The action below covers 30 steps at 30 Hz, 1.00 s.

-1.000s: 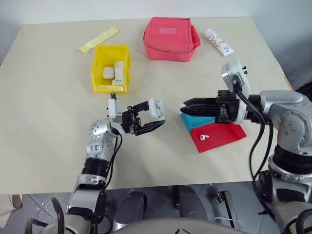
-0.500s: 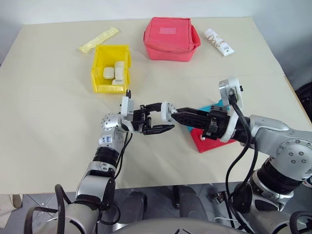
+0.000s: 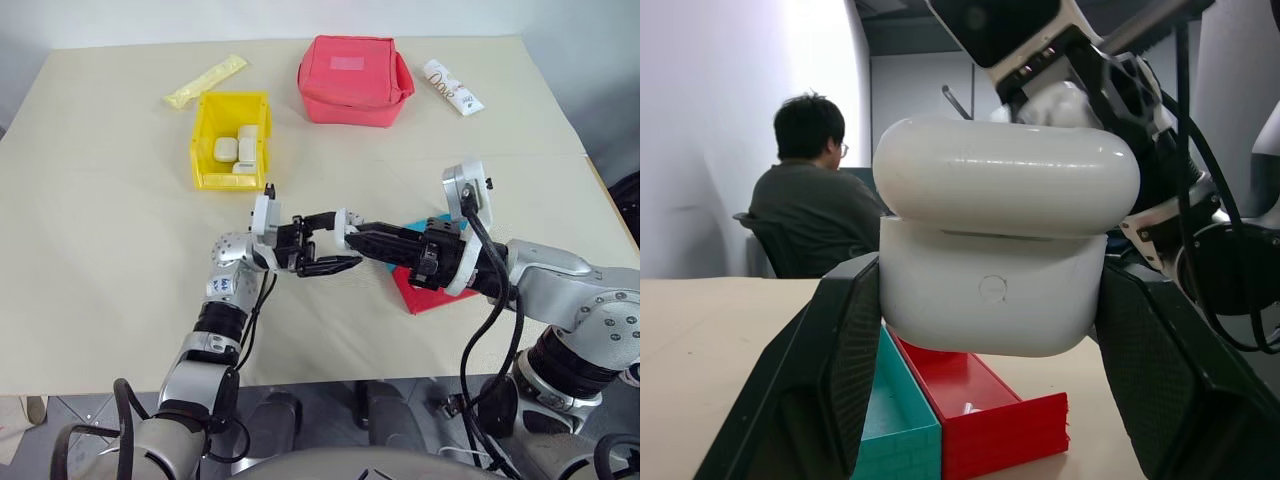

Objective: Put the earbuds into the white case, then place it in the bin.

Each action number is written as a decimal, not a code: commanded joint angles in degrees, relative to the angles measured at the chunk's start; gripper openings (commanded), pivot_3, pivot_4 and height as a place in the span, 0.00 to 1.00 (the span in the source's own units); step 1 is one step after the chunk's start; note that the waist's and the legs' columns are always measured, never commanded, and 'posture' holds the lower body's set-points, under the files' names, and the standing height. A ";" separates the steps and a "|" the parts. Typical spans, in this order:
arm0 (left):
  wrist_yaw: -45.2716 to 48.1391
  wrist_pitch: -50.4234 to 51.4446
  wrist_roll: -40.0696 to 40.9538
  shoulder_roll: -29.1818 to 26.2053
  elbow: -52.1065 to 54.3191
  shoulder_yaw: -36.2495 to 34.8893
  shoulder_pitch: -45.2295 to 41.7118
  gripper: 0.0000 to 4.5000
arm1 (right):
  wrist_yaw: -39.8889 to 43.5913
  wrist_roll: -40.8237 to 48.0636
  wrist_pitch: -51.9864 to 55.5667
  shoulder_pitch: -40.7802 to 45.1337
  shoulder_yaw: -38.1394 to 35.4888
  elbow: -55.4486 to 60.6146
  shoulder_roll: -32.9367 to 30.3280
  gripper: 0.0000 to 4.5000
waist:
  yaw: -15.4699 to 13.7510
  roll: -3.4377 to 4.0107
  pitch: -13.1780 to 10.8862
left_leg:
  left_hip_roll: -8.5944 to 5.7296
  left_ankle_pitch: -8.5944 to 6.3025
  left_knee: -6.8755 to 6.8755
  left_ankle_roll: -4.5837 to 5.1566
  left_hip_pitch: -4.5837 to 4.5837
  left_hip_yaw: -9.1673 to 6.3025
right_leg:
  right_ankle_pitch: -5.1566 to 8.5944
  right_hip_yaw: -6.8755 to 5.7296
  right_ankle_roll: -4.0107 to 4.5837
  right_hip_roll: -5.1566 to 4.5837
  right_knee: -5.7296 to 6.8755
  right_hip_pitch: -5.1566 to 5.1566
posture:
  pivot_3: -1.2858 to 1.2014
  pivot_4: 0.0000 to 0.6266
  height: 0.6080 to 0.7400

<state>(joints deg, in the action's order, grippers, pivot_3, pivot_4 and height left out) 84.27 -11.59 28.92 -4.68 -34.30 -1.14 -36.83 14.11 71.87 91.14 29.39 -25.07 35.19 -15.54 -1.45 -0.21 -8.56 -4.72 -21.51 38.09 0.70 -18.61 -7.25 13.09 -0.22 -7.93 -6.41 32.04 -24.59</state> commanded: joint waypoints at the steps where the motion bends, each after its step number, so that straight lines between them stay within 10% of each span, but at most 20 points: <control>1: -0.58 1.12 1.37 0.75 3.13 -0.34 0.10 0.62 | -2.03 3.81 -2.41 -1.62 1.45 -0.01 -2.43 0.11 | -0.01 0.00 0.00 | -0.01 0.00 0.00 0.01 0.00 0.00 | 0.00 0.00 0.00 -0.01 0.00 0.00 | 0.52 0.24 1.00; 30: -3.35 1.21 2.83 2.02 6.25 -2.17 0.17 0.62 | -16.10 13.43 -24.94 -11.45 14.73 -2.44 -16.58 0.11 | -0.10 -0.02 -0.01 | 0.01 0.01 -0.01 0.03 -0.01 0.01 | -0.01 0.00 -0.02 0.00 -0.08 0.04 | 0.52 0.24 1.00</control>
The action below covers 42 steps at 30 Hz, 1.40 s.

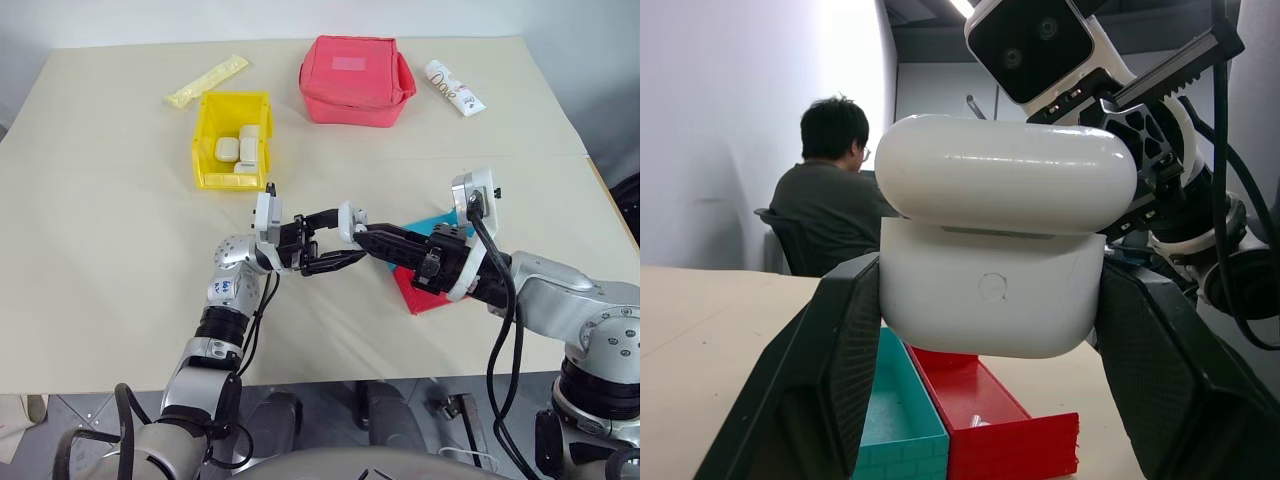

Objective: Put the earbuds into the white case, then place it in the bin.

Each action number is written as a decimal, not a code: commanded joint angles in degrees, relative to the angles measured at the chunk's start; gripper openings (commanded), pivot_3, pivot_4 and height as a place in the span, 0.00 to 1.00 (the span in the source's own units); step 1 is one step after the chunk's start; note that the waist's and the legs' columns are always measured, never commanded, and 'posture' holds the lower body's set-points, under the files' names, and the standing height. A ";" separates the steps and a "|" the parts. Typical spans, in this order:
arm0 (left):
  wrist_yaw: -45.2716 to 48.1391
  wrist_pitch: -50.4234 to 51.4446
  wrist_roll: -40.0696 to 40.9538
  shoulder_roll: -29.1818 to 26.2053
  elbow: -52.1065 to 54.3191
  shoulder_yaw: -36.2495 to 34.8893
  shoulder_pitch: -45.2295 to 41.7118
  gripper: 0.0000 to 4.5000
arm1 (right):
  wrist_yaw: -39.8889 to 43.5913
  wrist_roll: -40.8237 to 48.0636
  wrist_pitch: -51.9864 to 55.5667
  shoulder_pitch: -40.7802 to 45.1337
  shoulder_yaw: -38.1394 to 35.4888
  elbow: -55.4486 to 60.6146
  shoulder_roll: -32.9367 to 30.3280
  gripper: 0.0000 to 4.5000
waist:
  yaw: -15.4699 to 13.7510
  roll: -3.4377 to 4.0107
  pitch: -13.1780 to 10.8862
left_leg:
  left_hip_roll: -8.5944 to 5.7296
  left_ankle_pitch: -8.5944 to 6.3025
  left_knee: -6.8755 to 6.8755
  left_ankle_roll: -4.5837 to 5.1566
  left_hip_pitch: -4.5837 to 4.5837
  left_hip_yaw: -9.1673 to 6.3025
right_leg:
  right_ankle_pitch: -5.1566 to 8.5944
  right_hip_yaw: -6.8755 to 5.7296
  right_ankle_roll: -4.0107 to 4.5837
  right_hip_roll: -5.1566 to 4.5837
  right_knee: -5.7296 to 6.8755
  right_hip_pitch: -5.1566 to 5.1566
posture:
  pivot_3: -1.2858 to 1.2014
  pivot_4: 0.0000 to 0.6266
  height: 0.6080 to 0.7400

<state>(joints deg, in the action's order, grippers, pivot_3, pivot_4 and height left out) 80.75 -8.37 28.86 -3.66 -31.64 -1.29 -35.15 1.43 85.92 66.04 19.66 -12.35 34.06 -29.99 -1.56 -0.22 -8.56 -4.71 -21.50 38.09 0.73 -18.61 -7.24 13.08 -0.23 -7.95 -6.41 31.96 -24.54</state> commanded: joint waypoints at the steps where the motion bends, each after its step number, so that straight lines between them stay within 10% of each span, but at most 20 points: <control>1: 0.18 -2.14 2.90 1.07 3.53 -2.02 -1.56 0.62 | -3.56 -0.46 -0.40 -1.60 2.44 -1.45 -2.56 0.11 | 0.00 0.00 0.00 | 0.00 0.00 0.00 0.00 0.00 0.00 | 0.00 0.00 0.00 0.00 -0.01 0.00 | 0.52 0.24 1.00; 23: 0.34 -2.41 3.03 1.56 3.36 -1.97 -2.04 0.62 | -2.83 -0.39 -5.62 -1.41 9.17 -1.66 -8.61 0.11 | -0.06 -0.01 -0.01 | 0.02 0.00 0.00 0.01 -0.01 0.00 | -0.01 -0.01 -0.01 0.01 -0.08 0.02 | 0.52 0.24 1.00; 26: 0.36 -2.32 2.84 1.46 3.49 -1.79 -1.83 0.62 | -1.56 -0.02 -6.38 -0.88 9.39 -0.50 -9.17 0.32 | -0.09 -0.02 -0.01 | 0.02 0.00 0.00 0.01 -0.02 -0.01 | -0.01 -0.02 -0.01 0.01 -0.11 0.02 | 0.52 0.24 1.00; 42: 1.14 -1.11 1.94 0.89 3.64 -0.67 -0.90 0.62 | 1.92 -1.05 -7.97 0.66 9.82 0.64 -11.41 0.32 | -0.12 -0.02 -0.01 | 0.02 0.00 0.00 0.02 -0.03 -0.01 | -0.02 -0.02 -0.03 0.01 -0.16 0.02 | 0.52 0.24 1.00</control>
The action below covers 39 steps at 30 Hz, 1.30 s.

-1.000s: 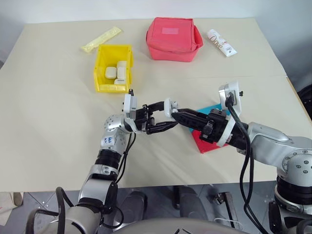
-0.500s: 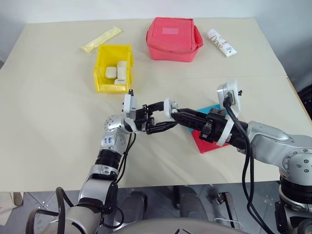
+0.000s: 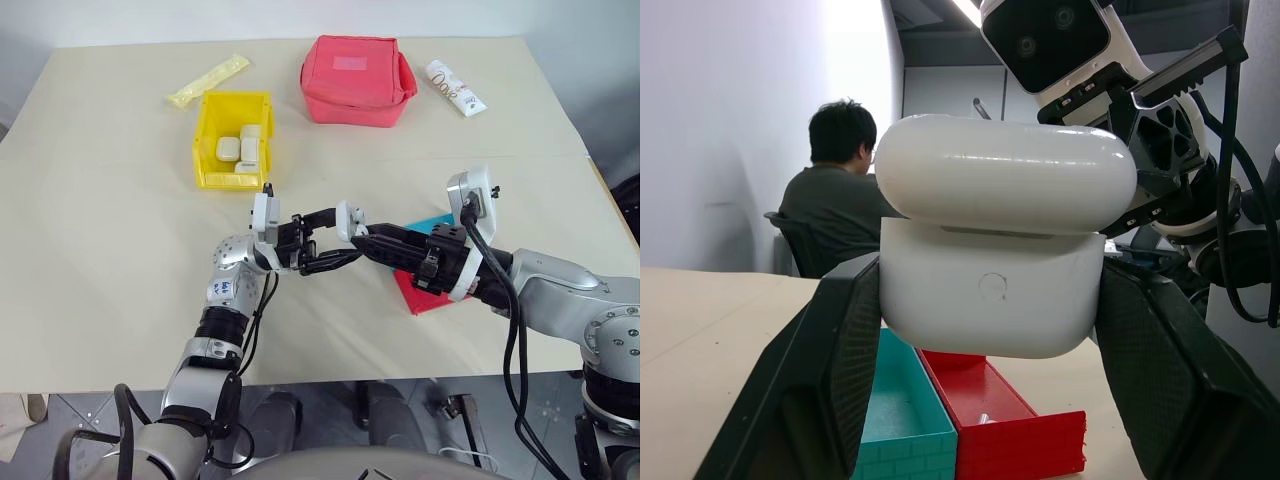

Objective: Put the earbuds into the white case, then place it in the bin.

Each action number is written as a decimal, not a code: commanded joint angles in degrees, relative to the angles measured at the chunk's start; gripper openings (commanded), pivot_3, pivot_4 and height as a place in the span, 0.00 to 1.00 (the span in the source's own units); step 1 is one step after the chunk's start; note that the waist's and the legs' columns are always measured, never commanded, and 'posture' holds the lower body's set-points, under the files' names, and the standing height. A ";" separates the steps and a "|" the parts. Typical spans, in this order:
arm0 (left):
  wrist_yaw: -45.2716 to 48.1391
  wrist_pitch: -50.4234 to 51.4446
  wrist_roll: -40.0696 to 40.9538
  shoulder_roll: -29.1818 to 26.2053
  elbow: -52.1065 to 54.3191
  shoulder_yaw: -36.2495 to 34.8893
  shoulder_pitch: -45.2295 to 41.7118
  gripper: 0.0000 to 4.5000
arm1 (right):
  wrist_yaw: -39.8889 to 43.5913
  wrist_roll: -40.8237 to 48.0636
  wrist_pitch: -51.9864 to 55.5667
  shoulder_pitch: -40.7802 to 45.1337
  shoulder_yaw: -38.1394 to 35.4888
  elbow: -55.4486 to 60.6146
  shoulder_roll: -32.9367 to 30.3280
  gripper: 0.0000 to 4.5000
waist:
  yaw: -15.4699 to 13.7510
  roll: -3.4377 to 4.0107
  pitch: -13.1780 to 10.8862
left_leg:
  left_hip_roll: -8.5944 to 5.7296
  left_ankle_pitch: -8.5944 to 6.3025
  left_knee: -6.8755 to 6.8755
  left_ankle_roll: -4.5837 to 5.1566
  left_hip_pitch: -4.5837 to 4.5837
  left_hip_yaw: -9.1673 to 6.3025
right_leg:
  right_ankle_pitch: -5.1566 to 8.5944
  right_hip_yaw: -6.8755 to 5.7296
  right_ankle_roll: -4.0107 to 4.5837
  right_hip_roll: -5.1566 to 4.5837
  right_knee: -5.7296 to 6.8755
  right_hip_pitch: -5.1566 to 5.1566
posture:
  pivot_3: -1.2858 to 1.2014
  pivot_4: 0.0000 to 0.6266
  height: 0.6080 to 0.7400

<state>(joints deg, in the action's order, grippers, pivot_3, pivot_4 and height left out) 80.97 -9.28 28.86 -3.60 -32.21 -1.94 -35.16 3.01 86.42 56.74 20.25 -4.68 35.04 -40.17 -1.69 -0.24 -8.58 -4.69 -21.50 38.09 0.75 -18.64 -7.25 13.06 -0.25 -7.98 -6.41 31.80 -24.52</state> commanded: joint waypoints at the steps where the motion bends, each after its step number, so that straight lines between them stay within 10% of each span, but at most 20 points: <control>1: 1.01 0.01 1.84 0.77 4.30 0.18 -0.74 0.62 | 0.58 -1.80 1.35 0.42 2.29 -0.43 -1.38 0.32 | 0.01 0.00 0.00 | 0.00 0.00 0.00 0.00 0.00 0.00 | 0.00 0.00 0.00 0.00 -0.01 0.00 | 0.52 0.24 1.00; 39: 2.46 1.59 0.67 0.35 2.09 0.73 1.01 0.62 | 7.96 -5.41 4.46 7.92 0.75 -1.53 -8.24 0.32 | -0.10 -0.01 0.00 | 0.01 0.00 0.00 0.00 -0.05 -0.01 | 0.00 -0.03 0.00 -0.02 -0.15 -0.01 | 0.52 0.24 1.00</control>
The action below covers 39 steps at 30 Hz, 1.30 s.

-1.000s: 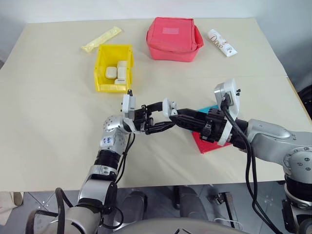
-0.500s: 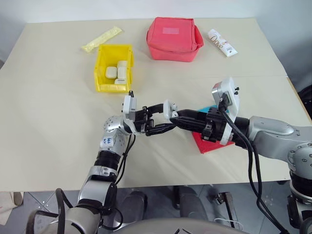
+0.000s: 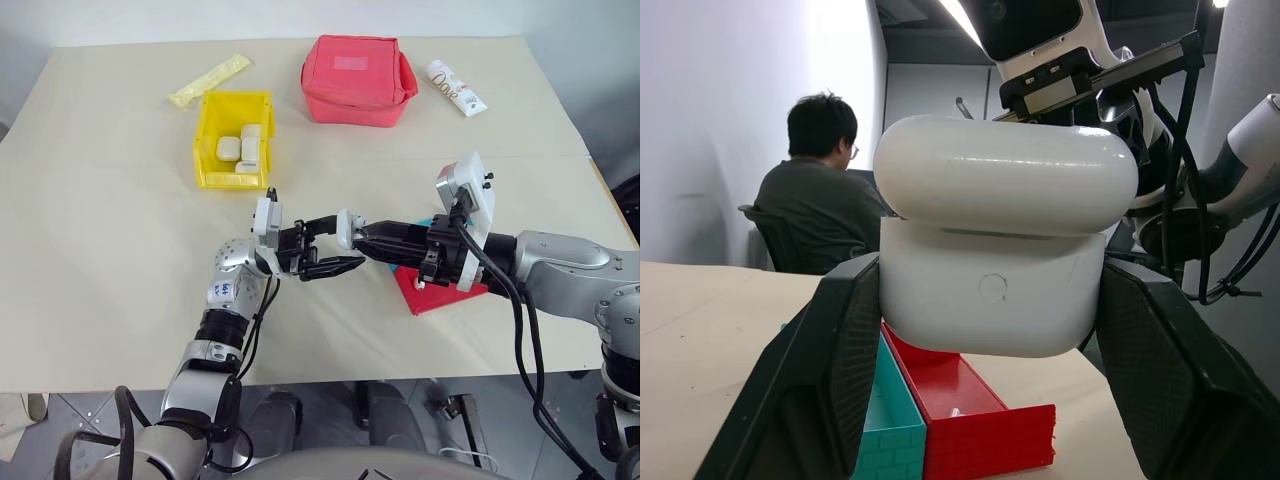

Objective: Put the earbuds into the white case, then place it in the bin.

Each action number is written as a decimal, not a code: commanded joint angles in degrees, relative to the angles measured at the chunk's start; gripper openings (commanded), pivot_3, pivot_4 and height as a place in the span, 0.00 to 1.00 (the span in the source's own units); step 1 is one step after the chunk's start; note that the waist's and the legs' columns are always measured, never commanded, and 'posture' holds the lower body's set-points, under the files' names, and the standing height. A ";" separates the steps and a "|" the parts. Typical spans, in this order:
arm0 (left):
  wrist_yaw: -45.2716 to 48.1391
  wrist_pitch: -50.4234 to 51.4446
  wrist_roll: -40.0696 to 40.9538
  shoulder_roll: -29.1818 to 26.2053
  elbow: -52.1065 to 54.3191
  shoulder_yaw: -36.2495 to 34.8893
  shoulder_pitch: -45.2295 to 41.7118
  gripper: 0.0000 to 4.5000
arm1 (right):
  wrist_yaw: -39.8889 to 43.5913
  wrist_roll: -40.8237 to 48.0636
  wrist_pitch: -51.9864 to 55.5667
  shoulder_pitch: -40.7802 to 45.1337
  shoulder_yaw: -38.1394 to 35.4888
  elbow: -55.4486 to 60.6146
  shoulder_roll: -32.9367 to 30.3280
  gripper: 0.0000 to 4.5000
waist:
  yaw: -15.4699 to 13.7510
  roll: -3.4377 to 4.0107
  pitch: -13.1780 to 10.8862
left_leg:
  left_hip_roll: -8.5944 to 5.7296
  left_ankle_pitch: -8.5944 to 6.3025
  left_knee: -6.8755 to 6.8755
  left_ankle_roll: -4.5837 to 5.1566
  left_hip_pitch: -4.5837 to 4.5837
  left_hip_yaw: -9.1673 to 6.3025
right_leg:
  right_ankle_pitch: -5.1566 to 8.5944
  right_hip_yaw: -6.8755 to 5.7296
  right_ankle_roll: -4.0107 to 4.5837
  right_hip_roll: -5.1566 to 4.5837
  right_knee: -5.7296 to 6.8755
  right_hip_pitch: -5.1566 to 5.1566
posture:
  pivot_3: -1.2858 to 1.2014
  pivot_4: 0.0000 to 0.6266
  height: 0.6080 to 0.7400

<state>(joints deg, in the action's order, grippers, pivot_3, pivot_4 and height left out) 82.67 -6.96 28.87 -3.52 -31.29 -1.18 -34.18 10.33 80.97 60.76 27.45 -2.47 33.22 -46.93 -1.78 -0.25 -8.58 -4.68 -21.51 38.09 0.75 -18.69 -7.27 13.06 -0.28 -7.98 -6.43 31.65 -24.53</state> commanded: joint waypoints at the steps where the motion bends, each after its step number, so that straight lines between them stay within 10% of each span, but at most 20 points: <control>1: 0.77 -0.79 0.63 0.22 0.92 -0.08 -0.09 0.62 | 0.84 0.22 0.47 0.69 -1.67 0.42 -1.75 0.32 | -0.01 0.00 0.00 | 0.00 0.00 0.00 0.00 0.00 0.00 | 0.00 0.00 0.00 0.00 -0.01 0.00 | 0.52 0.24 1.00; 20: -4.93 -3.87 -9.54 -4.77 -2.28 3.25 -4.88 0.62 | 1.98 -0.96 0.51 -0.27 -6.56 3.34 -9.13 0.32 | -1.29 -0.03 -0.02 | 0.00 0.00 0.03 0.00 -0.03 0.01 | -0.01 -0.02 -0.01 0.00 -0.04 -0.01 | 0.52 0.24 1.00; 26: -8.65 -2.86 -15.79 -8.12 -2.07 6.97 -8.48 0.62 | -1.36 -2.47 3.85 13.48 2.20 1.72 -5.55 0.00 | -1.09 -0.02 -0.04 | 0.03 0.02 0.01 -0.01 -0.06 0.05 | -0.04 0.03 -0.03 0.03 -0.01 -0.10 | 0.52 0.24 1.00; 39: -9.80 -0.90 -15.53 -8.61 -1.08 7.83 -10.17 0.62 | 7.15 -24.91 6.14 21.27 19.32 -4.01 2.78 0.00 | -1.17 -0.07 0.00 | -0.14 0.10 0.10 0.03 -0.50 -0.07 | -0.11 -0.11 -0.06 -0.08 0.17 -0.43 | 0.52 0.24 1.00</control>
<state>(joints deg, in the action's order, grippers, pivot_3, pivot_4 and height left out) 72.71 -7.88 11.61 -12.31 -34.54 7.52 -43.36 15.67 58.10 67.89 48.46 17.48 28.44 -43.93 -2.95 -0.32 -8.58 -4.83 -21.40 38.19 0.79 -19.19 -7.34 12.95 -0.38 -8.05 -6.51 31.82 -24.97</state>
